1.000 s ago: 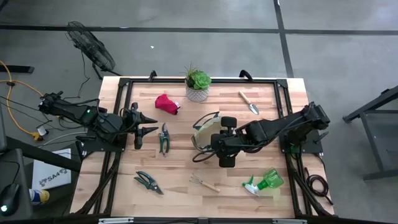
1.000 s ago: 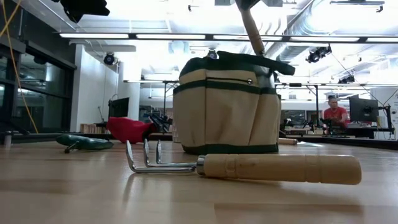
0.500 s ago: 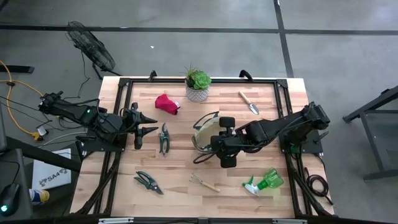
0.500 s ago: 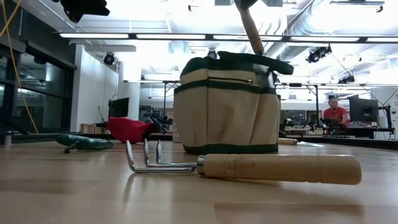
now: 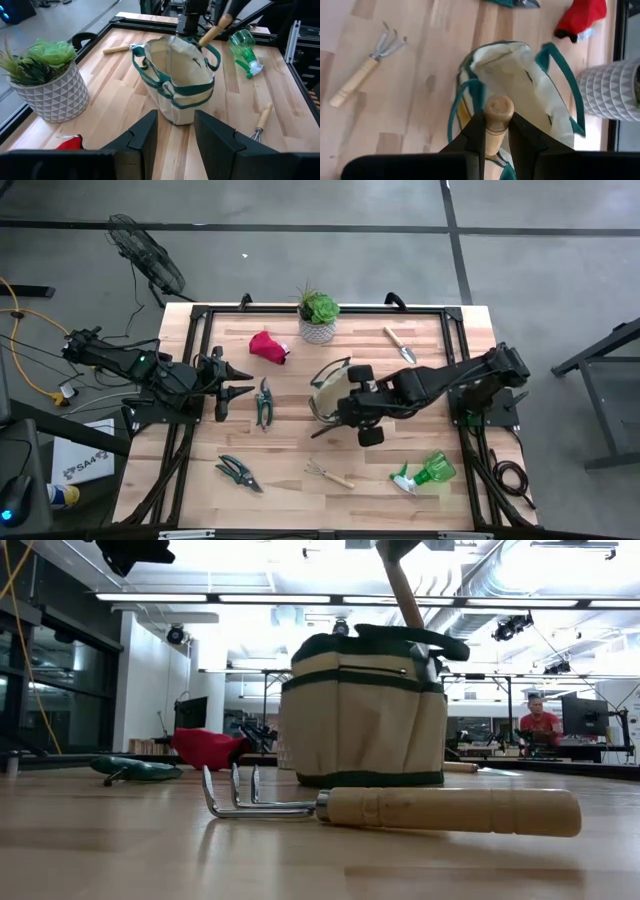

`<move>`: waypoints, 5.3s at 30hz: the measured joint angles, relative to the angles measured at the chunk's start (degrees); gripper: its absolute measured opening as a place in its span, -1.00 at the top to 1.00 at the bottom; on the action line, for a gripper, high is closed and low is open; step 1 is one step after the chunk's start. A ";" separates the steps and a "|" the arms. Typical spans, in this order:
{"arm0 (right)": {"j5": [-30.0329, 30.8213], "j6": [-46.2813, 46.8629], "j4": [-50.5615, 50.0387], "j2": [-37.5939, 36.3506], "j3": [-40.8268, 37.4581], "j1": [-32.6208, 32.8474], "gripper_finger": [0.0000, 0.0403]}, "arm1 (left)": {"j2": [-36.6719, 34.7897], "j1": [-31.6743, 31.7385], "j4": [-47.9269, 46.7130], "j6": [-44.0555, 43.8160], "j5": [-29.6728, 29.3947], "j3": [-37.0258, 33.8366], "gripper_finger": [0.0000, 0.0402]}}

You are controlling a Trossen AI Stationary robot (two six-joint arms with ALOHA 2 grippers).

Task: Pick & Place Garden tools in Gardening bag
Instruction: Put the bottom brown trowel into the gardening bag, then put the brown trowel into the gardening bag

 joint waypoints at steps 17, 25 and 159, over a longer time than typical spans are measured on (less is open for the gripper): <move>-8.08 -4.69 0.29 0.02 0.00 -4.38 0.77 | 0.00 -0.01 0.02 1.22 1.65 0.00 0.38; -9.13 -5.63 0.99 0.13 0.00 -5.53 0.78 | -0.02 -0.02 0.07 1.31 2.16 0.00 0.38; -10.52 18.88 18.58 -1.93 -12.98 3.15 0.30 | -0.07 0.00 1.88 -0.22 2.75 0.00 0.38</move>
